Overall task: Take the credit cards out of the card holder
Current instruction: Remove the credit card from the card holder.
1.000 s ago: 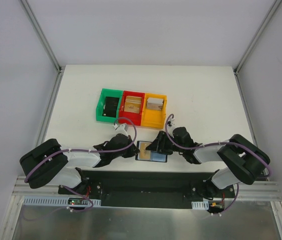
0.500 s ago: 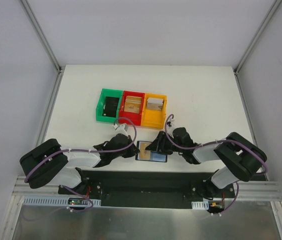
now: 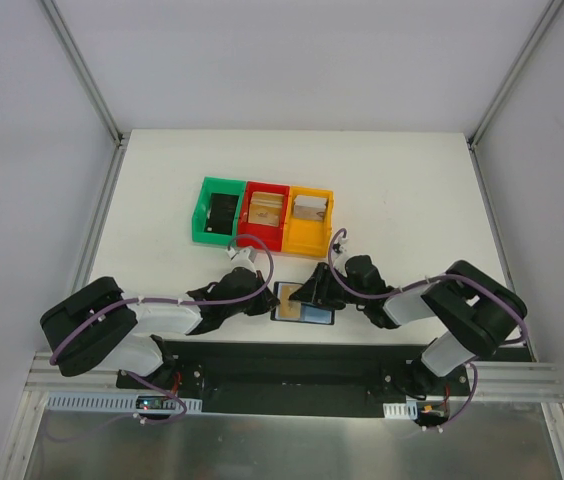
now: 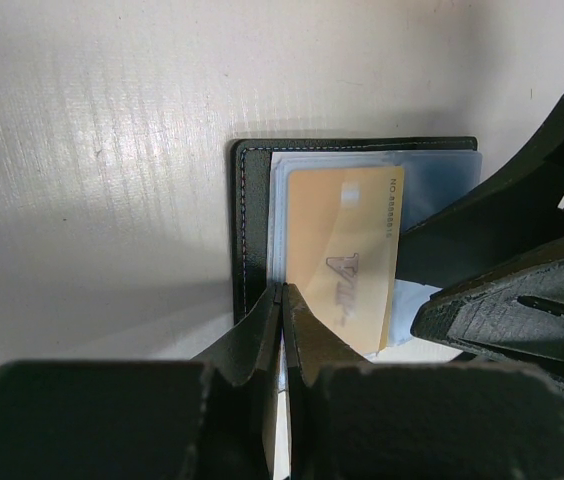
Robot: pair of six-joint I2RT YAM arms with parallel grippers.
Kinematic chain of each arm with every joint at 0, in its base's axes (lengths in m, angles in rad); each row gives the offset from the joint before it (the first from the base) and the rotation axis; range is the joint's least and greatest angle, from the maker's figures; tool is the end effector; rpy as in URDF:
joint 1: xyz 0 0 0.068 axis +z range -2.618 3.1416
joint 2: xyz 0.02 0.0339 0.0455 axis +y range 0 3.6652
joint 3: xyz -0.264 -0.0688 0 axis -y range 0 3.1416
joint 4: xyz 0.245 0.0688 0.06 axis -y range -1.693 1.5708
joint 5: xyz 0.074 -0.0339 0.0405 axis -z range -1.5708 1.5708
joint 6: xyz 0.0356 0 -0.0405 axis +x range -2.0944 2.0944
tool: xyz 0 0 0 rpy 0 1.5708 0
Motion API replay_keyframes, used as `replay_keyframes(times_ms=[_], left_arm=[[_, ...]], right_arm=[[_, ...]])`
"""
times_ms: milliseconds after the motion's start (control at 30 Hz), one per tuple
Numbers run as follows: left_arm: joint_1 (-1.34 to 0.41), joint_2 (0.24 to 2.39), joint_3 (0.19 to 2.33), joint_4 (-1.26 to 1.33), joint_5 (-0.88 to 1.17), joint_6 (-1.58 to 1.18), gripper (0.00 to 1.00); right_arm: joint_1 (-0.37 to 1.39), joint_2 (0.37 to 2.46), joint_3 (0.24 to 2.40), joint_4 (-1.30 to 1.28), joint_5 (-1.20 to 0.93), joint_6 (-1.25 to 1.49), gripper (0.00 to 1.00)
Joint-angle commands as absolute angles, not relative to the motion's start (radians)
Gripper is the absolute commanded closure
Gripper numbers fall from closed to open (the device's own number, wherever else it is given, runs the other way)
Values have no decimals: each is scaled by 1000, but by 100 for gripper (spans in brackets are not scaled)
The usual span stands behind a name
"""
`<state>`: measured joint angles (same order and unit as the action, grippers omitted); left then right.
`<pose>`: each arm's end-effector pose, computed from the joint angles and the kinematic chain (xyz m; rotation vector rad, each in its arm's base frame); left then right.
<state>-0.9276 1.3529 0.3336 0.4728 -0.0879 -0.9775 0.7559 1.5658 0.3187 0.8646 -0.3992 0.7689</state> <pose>0.1440 -0.1869 0.1371 -0.1140 2.2924 -0.9927 0.1743 0.1833 0.1244 -0.2830 2.1759 1.3324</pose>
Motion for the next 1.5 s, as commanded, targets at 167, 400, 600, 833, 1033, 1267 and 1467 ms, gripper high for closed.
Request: replay_keyframes(times_ms=[167, 400, 600, 833, 1033, 1267, 1467], left_arm=[[-931, 1388, 339, 445, -66, -968, 100], [-943, 1402, 350, 457, -51, -966, 100], [-946, 1407, 348, 468, -45, -965, 100], [-946, 1408, 347, 471, -49, -965, 100], [-946, 1378, 334, 436, -90, -969, 100], [-946, 1367, 328, 428, -104, -974, 100], [-945, 1373, 327, 426, -109, -977, 100]], right_arm=[[756, 1585, 330, 968, -446, 796, 50], [756, 1612, 337, 1003, -457, 810, 50], [756, 1629, 334, 1043, -463, 830, 50], [744, 1625, 324, 1089, -472, 847, 51], [727, 1601, 304, 1088, -482, 845, 54], [721, 1592, 293, 1088, -486, 842, 62], [713, 1575, 278, 1089, -485, 842, 67]])
